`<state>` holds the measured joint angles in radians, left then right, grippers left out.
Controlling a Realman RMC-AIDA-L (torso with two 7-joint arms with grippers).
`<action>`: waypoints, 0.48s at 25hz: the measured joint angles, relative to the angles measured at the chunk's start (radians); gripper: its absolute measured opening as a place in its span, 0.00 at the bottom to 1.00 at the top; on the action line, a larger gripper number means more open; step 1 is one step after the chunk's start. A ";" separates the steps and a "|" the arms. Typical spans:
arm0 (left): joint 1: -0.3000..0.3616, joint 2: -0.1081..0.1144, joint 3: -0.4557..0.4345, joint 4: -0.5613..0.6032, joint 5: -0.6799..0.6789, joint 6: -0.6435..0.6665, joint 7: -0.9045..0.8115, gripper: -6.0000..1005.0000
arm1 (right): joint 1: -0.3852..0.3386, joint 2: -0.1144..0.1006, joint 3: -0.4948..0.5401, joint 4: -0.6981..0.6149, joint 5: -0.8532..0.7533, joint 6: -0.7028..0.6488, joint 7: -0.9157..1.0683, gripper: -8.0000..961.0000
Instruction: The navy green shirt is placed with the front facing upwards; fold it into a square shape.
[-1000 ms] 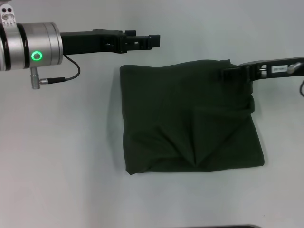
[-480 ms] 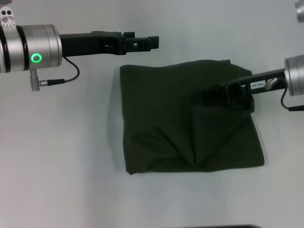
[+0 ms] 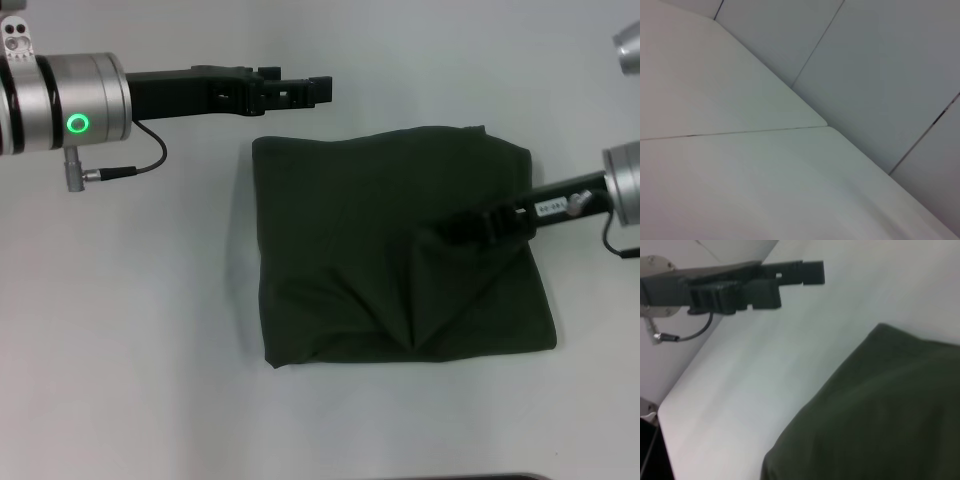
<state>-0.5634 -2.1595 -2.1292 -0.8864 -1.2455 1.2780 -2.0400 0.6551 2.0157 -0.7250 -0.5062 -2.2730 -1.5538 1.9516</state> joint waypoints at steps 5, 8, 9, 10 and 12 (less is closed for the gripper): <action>0.000 0.000 0.000 0.012 -0.004 -0.008 0.000 0.93 | -0.044 -0.022 0.001 -0.006 0.000 -0.060 0.001 0.06; 0.001 -0.001 0.000 0.012 -0.005 -0.010 0.000 0.93 | -0.075 -0.039 0.010 -0.008 0.002 -0.091 0.001 0.06; 0.001 -0.001 0.000 0.013 -0.005 -0.012 0.000 0.93 | -0.087 -0.046 0.016 -0.008 0.003 -0.101 0.001 0.06; 0.001 -0.002 0.000 0.013 -0.005 -0.014 0.000 0.93 | -0.097 -0.052 0.023 -0.009 0.006 -0.109 0.001 0.06; 0.000 -0.003 0.000 0.015 -0.005 -0.019 0.000 0.93 | -0.120 -0.064 0.040 -0.010 0.008 -0.123 -0.002 0.06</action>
<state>-0.5634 -2.1622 -2.1292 -0.8718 -1.2504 1.2589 -2.0401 0.5354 1.9519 -0.6850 -0.5162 -2.2655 -1.6769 1.9500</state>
